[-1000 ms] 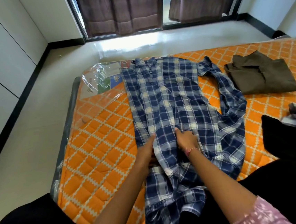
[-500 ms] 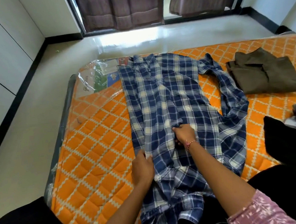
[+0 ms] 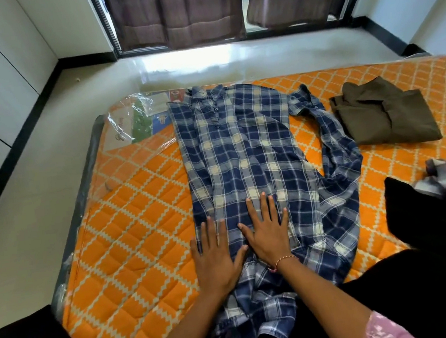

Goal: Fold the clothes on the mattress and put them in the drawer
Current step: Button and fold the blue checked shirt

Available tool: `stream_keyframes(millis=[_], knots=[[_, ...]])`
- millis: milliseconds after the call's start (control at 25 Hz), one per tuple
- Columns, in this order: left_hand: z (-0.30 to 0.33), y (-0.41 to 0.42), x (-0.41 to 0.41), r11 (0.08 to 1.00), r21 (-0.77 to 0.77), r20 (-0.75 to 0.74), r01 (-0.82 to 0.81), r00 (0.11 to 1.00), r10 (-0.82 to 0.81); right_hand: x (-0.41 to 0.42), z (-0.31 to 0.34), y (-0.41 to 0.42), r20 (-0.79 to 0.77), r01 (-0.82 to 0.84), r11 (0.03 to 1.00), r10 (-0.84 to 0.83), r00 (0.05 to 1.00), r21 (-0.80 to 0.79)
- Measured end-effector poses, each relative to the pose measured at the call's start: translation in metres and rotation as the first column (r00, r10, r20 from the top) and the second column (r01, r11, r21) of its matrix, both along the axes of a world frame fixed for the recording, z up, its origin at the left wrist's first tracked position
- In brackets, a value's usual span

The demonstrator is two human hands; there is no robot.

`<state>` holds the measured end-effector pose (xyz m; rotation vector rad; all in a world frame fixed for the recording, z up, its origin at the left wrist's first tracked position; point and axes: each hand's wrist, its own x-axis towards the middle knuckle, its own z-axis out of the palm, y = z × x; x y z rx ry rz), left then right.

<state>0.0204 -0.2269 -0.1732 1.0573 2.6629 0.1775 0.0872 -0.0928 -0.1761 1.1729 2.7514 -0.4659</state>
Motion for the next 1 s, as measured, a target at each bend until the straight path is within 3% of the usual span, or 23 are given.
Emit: stream_keyframes(millis=[120,240,320,360,400,520,600,680,800,920,1000], knots=[[0.014,-0.006,-0.004,0.910,0.230,-0.031,-0.346,0.932,0.362,-0.002,-0.002,-0.007,-0.043,0.033,0.998,-0.031,0.999,0.057],[0.023,-0.007,-0.013,0.888,0.245,0.051,-0.390,0.919,0.390,-0.003,-0.001,-0.009,-0.026,0.045,0.998,-0.043,0.999,0.052],[0.026,-0.013,-0.020,0.736,0.405,0.236,-0.543,0.839,0.490,-0.007,0.001,-0.015,-0.046,0.059,0.998,-0.058,0.997,0.025],[0.027,-0.015,-0.023,0.657,0.427,0.321,-0.621,0.784,0.531,-0.011,0.002,-0.020,-0.067,0.055,0.998,-0.055,0.996,-0.005],[0.029,-0.015,-0.025,0.644,0.395,0.355,-0.655,0.755,0.551,-0.015,0.002,-0.025,-0.086,0.047,0.998,-0.050,0.995,-0.032],[0.037,-0.010,-0.019,0.846,0.193,0.179,-0.497,0.865,0.468,-0.018,0.002,-0.033,-0.076,0.036,0.998,-0.039,0.996,-0.043],[0.037,-0.006,-0.011,0.911,0.152,0.096,-0.384,0.923,0.373,-0.017,0.004,-0.032,-0.061,0.045,0.998,-0.048,0.997,-0.041],[0.035,-0.008,-0.011,0.872,0.236,0.202,-0.428,0.900,0.387,-0.017,0.005,-0.032,-0.060,0.050,0.998,-0.052,0.997,-0.035],[0.034,-0.019,-0.021,0.722,0.338,0.427,-0.604,0.782,0.455,-0.024,0.008,-0.040,-0.070,0.031,0.999,-0.034,0.997,-0.037],[0.034,-0.028,-0.021,0.575,0.350,0.535,-0.739,0.662,0.525,-0.029,0.008,-0.056,-0.064,-0.009,0.999,0.007,0.998,-0.038],[0.033,-0.032,-0.011,0.582,0.367,0.540,-0.726,0.676,0.502,-0.031,0.010,-0.060,-0.068,-0.004,1.000,0.002,0.998,-0.020]])
